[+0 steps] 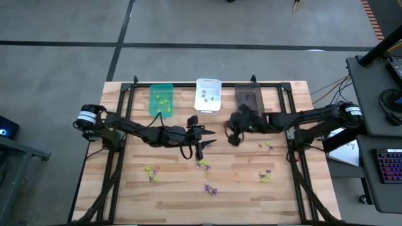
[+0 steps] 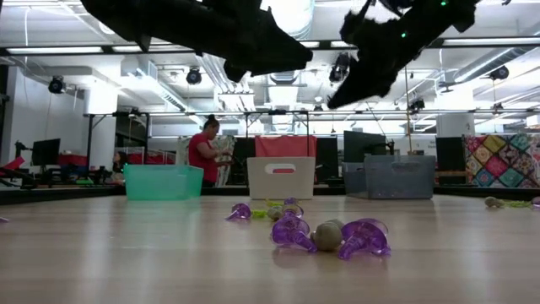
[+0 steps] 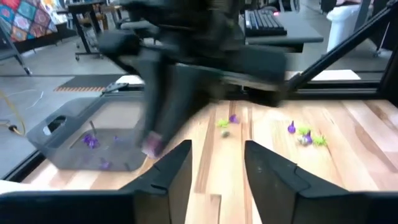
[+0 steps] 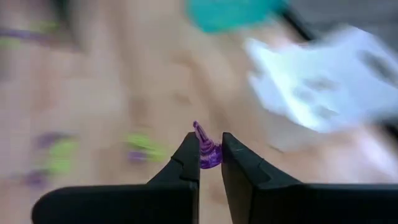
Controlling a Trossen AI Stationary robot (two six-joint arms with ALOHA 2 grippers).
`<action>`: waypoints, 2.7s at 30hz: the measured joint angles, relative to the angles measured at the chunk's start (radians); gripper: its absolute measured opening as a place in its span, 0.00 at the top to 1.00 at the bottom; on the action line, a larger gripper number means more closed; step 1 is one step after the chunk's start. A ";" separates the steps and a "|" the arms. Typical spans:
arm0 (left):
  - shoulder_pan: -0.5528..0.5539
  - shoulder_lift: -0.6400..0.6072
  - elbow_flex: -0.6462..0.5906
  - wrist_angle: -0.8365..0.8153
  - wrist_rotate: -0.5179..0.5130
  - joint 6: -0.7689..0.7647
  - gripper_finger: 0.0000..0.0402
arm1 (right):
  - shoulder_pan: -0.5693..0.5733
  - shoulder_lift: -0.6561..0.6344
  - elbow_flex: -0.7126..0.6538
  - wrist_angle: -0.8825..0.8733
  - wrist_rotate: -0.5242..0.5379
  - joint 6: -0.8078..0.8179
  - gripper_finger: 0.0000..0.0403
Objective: Sort Halloween decoration
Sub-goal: Put the purple witch hat toy into the gray bin, then put the green spider toy into the blue bin
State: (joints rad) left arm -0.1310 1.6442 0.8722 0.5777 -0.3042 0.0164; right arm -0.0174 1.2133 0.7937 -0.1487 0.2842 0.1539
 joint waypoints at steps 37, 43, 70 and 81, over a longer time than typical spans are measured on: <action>0.000 -0.055 -0.003 -0.081 0.000 -0.028 0.64 | -0.789 0.503 0.446 -0.792 -0.127 0.010 0.83; 0.001 -0.055 -0.003 -0.081 0.000 -0.026 0.64 | -0.789 0.488 0.446 -0.788 -0.126 0.010 0.73; 0.002 -0.054 -0.005 -0.408 0.000 -0.065 0.64 | -0.556 0.062 0.421 -0.778 -0.126 0.058 0.76; 0.001 0.053 -0.032 -0.384 0.008 -0.018 0.64 | -0.283 -0.098 0.247 -0.565 -0.126 0.102 0.76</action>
State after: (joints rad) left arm -0.1303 1.6972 0.8406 0.1937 -0.2958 -0.0013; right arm -0.3005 1.1151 1.0408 -0.7134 0.1577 0.2561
